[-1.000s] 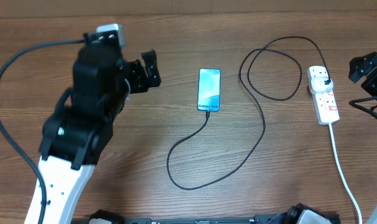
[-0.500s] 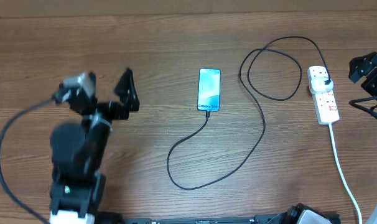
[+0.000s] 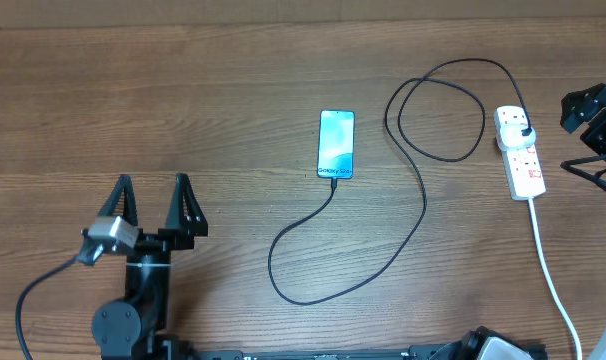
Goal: Plug charger to phone and switch on socket
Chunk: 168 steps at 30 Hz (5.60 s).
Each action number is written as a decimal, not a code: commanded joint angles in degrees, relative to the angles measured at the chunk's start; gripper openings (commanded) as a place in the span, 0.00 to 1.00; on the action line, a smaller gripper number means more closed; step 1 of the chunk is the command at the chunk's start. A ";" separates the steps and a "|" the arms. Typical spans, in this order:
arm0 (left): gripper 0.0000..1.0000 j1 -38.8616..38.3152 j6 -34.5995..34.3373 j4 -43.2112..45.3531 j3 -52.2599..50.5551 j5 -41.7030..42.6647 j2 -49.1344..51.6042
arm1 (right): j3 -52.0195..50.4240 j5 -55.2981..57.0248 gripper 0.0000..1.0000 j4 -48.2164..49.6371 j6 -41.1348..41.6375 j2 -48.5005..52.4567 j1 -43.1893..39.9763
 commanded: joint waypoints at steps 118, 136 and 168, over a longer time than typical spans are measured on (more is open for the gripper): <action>1.00 4.79 14.67 -24.63 -10.75 6.62 -15.52 | -84.63 4.07 1.00 75.45 -0.11 -65.11 23.04; 1.00 4.79 14.69 -24.63 -10.75 6.62 -15.52 | -88.50 10.29 1.00 58.69 -0.07 -74.40 25.92; 1.00 4.79 14.67 -24.63 -10.75 6.62 -15.52 | -88.50 13.84 1.00 58.49 0.35 -74.38 30.71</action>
